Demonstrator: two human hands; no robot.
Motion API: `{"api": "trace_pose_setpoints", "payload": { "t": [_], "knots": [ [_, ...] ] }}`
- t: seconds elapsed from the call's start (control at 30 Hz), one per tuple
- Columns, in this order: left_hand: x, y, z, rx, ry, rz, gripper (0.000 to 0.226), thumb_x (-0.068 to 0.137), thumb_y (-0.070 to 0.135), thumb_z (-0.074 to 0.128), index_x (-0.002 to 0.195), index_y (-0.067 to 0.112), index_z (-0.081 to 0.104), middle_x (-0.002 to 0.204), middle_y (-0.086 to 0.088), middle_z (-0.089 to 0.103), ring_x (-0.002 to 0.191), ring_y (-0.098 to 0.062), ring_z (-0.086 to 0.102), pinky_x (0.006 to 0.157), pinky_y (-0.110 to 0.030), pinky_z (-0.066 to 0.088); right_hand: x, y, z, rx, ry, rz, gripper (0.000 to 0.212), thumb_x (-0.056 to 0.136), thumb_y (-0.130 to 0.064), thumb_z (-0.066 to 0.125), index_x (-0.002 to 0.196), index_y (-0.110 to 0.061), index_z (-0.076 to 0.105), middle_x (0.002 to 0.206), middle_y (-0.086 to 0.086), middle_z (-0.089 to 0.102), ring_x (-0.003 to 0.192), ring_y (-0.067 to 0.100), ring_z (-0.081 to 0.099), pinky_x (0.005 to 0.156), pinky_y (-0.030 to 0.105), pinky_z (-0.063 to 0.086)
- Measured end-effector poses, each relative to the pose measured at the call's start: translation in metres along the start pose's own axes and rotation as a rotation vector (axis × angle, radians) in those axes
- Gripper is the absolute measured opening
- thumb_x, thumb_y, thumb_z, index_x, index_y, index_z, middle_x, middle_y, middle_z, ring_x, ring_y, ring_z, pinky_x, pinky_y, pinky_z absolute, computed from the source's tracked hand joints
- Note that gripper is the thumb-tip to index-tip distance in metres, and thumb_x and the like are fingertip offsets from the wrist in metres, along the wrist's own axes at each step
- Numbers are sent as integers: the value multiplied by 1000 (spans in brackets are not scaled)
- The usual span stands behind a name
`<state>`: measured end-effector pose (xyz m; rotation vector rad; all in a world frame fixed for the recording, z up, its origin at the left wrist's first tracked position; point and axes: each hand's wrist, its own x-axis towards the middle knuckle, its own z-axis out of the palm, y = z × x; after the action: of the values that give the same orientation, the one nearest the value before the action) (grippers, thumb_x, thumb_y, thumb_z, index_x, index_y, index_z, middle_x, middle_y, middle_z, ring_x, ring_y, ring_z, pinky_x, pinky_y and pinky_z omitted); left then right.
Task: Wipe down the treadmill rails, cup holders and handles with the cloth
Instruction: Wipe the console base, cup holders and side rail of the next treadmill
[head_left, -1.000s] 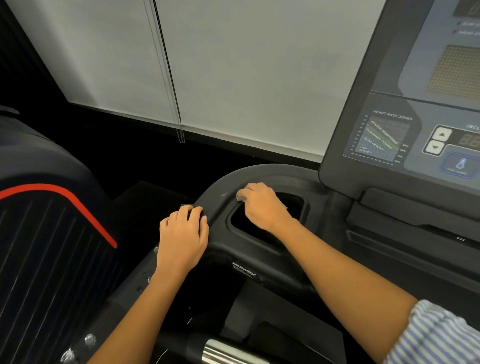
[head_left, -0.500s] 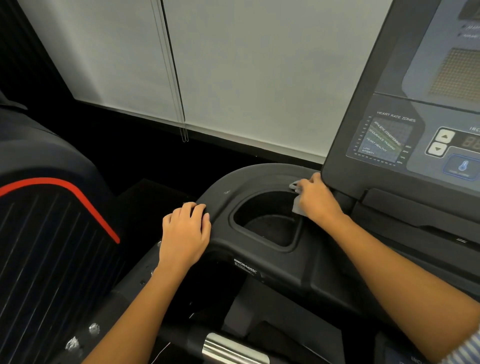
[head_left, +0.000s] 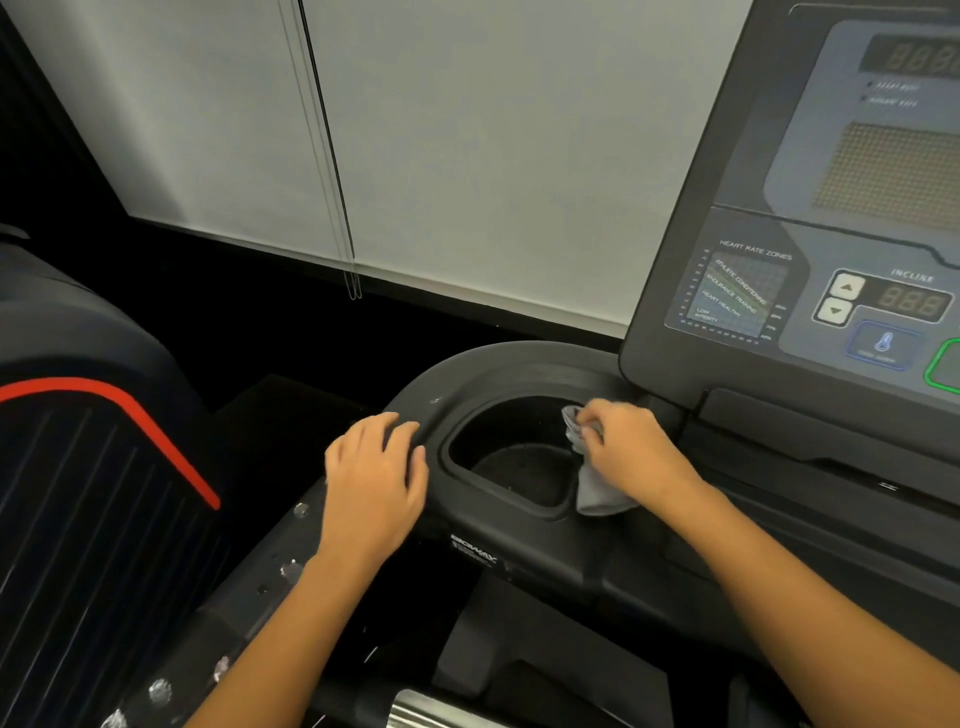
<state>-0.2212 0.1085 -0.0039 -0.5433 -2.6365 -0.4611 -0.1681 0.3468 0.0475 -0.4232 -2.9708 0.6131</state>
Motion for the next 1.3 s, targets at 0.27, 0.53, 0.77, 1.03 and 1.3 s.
{"api": "trace_pose_setpoints", "payload": {
  "t": [0.27,0.53,0.77,1.03,1.3],
  "knots": [
    [14,31,19,-44,-44,67,39,86,33,36,106,16,64,110,-2,63,104,-20,58,88,-38,43,26,-31,53,-108,-82,-240,35,91,-15,54,124,-8,45,126,12,37,112,28,43,86,31,40],
    [23,15,37,92,-90,78,39,85,28,33,101,13,66,109,-7,63,100,-25,61,83,-41,46,52,-41,80,-311,-499,42,56,92,-9,51,143,-5,29,146,19,24,127,39,33,98,42,40],
    [23,17,39,83,-63,82,41,84,27,33,105,11,64,110,-9,62,101,-28,59,84,-44,45,49,-32,78,-147,-624,-300,46,90,-1,45,132,-19,50,134,13,48,116,32,49,97,39,42],
    [21,15,37,74,-91,79,41,85,27,32,106,12,64,115,-8,60,106,-26,56,89,-44,43,52,-30,84,-387,-451,-51,46,92,-6,50,137,-3,40,139,20,36,120,38,44,91,41,44],
    [20,14,38,71,-90,85,40,86,27,33,107,11,64,114,-8,61,105,-26,57,88,-43,44,47,-29,73,-257,-653,-249,34,90,-3,45,120,-11,58,121,15,57,101,32,57,83,39,49]
  ]
}}
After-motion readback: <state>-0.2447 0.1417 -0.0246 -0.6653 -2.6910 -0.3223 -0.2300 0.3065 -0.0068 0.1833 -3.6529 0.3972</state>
